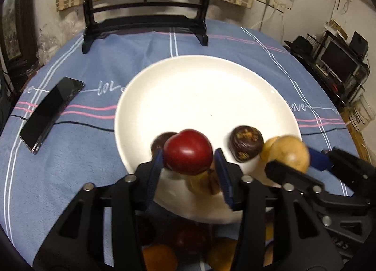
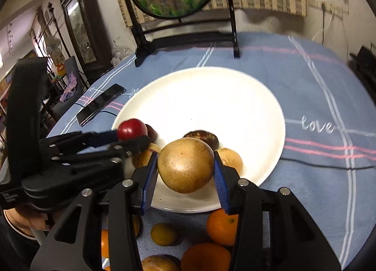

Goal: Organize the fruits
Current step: 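Carry the red plum and brown fruit onto the white plate and open both tools, then withdraw both open tools from the plate toward the remaining fruits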

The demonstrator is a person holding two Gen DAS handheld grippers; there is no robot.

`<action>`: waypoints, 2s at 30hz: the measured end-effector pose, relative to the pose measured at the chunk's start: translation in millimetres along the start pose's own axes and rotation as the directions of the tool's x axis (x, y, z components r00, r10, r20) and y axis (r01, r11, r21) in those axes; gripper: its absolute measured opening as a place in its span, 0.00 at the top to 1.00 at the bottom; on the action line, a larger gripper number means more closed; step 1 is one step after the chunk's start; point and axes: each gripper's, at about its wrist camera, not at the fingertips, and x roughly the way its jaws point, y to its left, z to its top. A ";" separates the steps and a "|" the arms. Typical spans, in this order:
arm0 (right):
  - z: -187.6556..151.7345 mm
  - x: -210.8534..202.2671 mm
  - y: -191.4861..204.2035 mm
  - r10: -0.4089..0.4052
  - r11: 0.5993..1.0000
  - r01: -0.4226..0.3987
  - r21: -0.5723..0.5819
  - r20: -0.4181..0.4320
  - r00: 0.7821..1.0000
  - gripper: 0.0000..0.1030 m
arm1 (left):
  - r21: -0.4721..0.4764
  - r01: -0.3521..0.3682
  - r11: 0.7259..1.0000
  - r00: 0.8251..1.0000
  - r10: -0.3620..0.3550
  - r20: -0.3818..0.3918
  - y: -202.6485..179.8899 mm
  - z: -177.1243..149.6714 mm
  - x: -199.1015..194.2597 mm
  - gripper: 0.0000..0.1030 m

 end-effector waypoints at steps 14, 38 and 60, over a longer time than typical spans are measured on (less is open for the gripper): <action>-6.0 -13.1 -5.5 -0.009 1.000 0.008 0.027 0.045 0.999 0.44 | -0.058 -0.015 0.998 0.998 0.019 0.063 16.9 -3.9 -15.7 0.13; -37.0 -33.9 -28.1 -0.064 0.992 0.056 0.109 0.068 0.996 0.35 | -0.092 -0.039 0.995 0.999 0.041 0.015 27.2 -25.0 -15.2 0.13; -108.1 -98.1 -20.9 -0.151 0.988 0.149 0.037 0.043 0.988 0.34 | -0.076 -0.073 0.994 0.985 0.084 0.152 31.6 -63.5 -53.6 0.10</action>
